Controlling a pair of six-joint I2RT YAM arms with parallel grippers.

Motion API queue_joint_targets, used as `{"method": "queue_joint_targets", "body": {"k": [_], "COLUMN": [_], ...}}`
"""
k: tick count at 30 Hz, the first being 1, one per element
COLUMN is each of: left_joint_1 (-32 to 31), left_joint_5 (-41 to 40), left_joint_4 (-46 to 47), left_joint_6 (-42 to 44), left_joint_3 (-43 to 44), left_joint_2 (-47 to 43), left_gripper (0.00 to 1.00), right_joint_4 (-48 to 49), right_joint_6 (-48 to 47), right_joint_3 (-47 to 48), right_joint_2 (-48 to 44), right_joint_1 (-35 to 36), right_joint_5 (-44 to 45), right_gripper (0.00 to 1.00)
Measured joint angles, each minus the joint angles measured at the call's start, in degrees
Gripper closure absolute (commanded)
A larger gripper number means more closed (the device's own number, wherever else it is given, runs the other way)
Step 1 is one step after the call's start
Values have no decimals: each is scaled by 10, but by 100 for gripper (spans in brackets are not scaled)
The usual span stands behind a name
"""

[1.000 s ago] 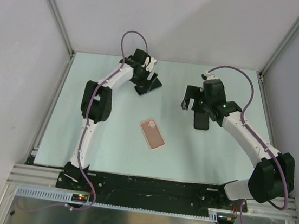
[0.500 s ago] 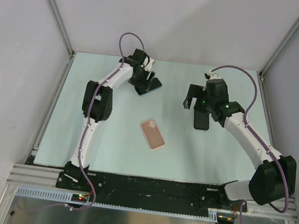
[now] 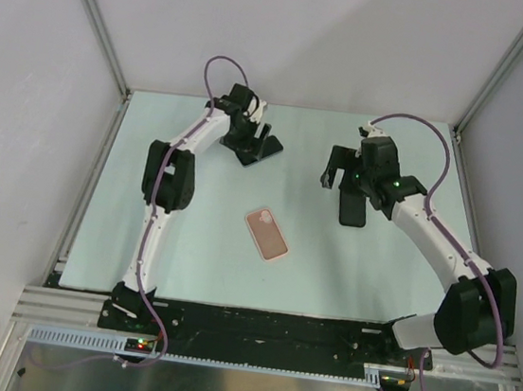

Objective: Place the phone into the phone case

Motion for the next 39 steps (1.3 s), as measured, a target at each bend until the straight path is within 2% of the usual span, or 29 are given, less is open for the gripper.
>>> {"method": "queue_joint_targets", "body": {"k": [4,9,19,21,27,31,35,39], "left_joint_1": [1,10,34,34,39,45,53,56], "left_joint_5": [-35,-64,-163,-180,-174,-157,-133,-118], "left_joint_4": [-5,3,20,19,26,33,36,37], "left_joint_6": [0,-21,-148,-163,-194,-238,-288,-334], "left_joint_3": [0,-8,-169,-184,-166,-123,-86,-60], "left_joint_2": [-20,-79,-226,-241,-228,-169,-100,-48], "left_gripper": [7,14,13,18,37,48,59,65], "right_joint_4": [-4,-16,-100,-121,-141,-127,-95,-64], "right_joint_6": [32,93,258,286,328,333,330,331], "right_joint_3": [47,233,578,624,647,646,643,645], "right_joint_2": [67,247,525,567,616,626,631,642], "right_joint_1": [0,36,74,75,77,73,60,40], "right_joint_5": [8,57,89,102,127,121,106,90], "right_gripper": [1,2,8,10,21,39,51,66]}}
